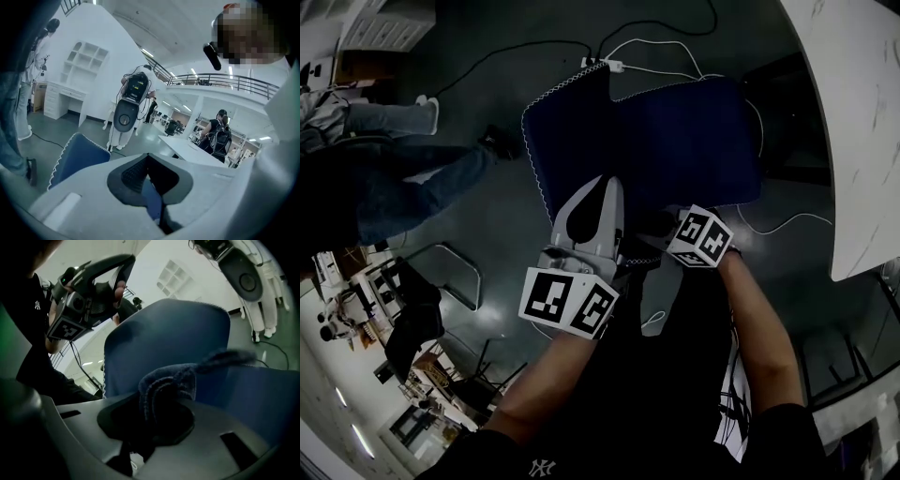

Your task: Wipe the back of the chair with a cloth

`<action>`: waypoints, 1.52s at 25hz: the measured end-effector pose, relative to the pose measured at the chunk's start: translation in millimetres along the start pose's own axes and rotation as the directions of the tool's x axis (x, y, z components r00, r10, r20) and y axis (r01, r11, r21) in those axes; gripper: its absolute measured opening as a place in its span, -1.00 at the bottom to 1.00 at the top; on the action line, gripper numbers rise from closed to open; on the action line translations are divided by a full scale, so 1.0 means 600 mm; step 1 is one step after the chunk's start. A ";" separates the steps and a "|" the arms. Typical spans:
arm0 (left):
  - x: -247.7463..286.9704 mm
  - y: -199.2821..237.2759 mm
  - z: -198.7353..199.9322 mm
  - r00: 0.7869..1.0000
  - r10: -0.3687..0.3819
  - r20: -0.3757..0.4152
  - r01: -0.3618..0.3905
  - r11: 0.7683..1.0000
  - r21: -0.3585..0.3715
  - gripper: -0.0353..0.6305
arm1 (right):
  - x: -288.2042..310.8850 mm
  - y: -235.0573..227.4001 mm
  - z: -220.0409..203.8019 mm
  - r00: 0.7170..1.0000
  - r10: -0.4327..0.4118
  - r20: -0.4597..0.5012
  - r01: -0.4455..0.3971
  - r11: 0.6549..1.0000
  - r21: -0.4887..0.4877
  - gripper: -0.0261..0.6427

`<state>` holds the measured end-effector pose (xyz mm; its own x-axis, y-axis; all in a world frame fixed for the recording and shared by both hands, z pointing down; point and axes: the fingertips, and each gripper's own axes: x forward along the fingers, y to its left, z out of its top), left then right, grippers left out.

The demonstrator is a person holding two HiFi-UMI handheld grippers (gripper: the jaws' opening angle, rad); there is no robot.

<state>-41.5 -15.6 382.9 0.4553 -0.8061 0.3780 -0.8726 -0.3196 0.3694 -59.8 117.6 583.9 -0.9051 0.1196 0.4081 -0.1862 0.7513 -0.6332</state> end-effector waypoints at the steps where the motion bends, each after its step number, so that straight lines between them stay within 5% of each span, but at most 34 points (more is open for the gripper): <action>1: 0.000 0.003 0.008 1.000 0.002 0.008 -0.002 1.000 -0.001 -0.87 | -0.006 -0.013 0.021 0.999 -0.023 0.032 0.023 1.000 0.000 -0.66; 10: -0.013 0.057 0.084 0.996 0.038 0.083 -0.037 0.999 -0.012 -0.87 | 0.009 -0.131 0.253 0.958 -0.154 0.241 0.176 0.982 -0.072 -0.66; 18: -0.006 0.110 0.109 0.990 0.073 0.121 -0.072 0.997 -0.018 -0.87 | 0.024 -0.224 0.367 0.927 -0.201 0.317 0.243 0.965 -0.097 -0.66; 25: -0.002 0.123 0.103 0.990 0.076 0.116 -0.073 0.997 -0.028 -0.87 | 0.049 -0.173 0.349 0.957 -0.117 0.267 0.162 0.975 -0.155 -0.66; 38: -0.039 0.086 0.119 0.996 0.039 0.086 -0.038 0.999 -0.015 -0.87 | 0.039 -0.001 0.220 0.987 -0.063 0.149 0.078 0.992 -0.099 -0.66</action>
<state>-110.1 -48.9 332.4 0.4039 -0.8580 0.3175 -0.8865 -0.2815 0.3672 -131.3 34.3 506.6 -0.9384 -0.0256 0.3446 -0.2174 0.8189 -0.5311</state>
